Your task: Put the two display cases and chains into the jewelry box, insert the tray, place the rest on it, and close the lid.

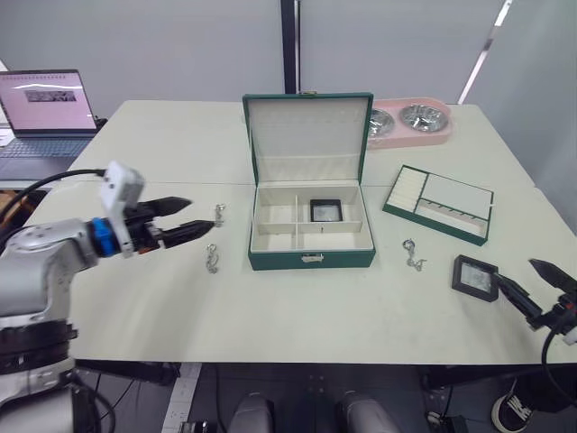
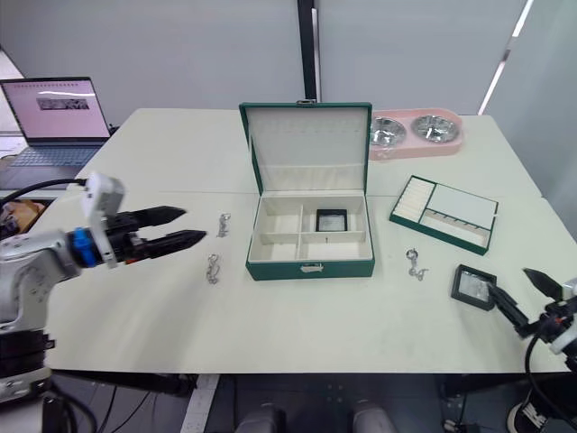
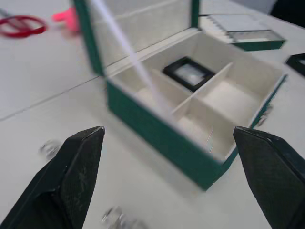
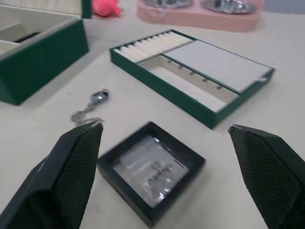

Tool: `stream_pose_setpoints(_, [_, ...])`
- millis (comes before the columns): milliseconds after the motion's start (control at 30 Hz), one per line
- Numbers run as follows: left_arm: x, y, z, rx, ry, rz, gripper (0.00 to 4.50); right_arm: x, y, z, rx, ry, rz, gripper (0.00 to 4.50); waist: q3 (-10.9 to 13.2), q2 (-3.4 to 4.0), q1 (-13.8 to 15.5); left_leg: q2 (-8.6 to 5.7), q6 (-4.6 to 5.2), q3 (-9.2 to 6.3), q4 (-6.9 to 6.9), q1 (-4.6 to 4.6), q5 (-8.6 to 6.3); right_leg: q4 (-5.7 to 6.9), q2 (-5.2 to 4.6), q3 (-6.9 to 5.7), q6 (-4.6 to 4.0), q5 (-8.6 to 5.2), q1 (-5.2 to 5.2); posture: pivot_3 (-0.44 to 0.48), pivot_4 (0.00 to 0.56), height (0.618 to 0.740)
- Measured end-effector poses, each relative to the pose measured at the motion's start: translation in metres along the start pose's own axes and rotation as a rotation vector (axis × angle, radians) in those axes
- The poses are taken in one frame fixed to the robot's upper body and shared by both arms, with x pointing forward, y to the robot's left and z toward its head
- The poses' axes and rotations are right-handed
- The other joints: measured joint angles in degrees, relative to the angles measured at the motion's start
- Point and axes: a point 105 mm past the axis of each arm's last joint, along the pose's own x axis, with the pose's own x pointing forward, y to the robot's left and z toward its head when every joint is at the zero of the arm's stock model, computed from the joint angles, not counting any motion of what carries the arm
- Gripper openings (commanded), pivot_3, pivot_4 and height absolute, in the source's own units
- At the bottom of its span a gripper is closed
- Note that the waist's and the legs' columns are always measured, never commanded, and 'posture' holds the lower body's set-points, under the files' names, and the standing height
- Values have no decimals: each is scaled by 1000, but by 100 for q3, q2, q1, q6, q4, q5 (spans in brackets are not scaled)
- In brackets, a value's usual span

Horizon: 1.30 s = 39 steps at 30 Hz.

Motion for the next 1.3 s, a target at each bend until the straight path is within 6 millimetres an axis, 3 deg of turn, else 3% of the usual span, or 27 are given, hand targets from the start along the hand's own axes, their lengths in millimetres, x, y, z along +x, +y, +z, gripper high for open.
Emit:
stream_pose_setpoints(200, [-48, 26, -34, -52, 9, 255, 4455, -7, -24, -14, 38, 11, -98, 4500, 0, 0, 14, -3, 0, 4, -3, 4, 0, -2, -6, 0, 0, 0, 3, 0, 150, 740])
stream_pose_setpoints(367, [-60, 39, -76, -112, 11, 430, 4455, -3, -38, -21, 44, -9, -181, 4500, 1, -2, 4, -1, 0, 10, -5, 7, 0, -2, -6, 6, 0, 0, 1, 0, 150, 740])
stream_pose_setpoints(467, [-69, 45, -89, -110, 2, 548, 4455, -2, -49, -22, 44, -22, -250, 4500, 1, -2, 6, -2, 0, 12, -5, 7, 0, -1, -9, 8, 0, 0, 2, 0, 150, 740])
stream_pose_setpoints(733, [-104, 67, -100, -89, -67, 912, 4455, 2, -59, -32, 66, -28, -338, 4500, -1, -2, 4, -4, 0, 12, -6, 7, 0, -1, -12, 7, 0, 0, 3, 0, 150, 740])
stream_pose_setpoints(933, [-109, 65, -108, -106, -64, 954, 4455, 5, -60, -45, 71, 29, -355, 4500, -1, -1, 2, -3, 0, 13, -7, 9, 0, -1, -10, 7, 0, 0, 3, 0, 150, 740])
stream_pose_setpoints(1300, [-110, 65, -102, -88, -86, 1008, 4455, 6, -64, -39, -4, -6, -381, 4500, -1, -2, -1, -3, 0, 14, -7, 9, 0, -1, -10, 8, 0, 0, 3, 0, 150, 740])
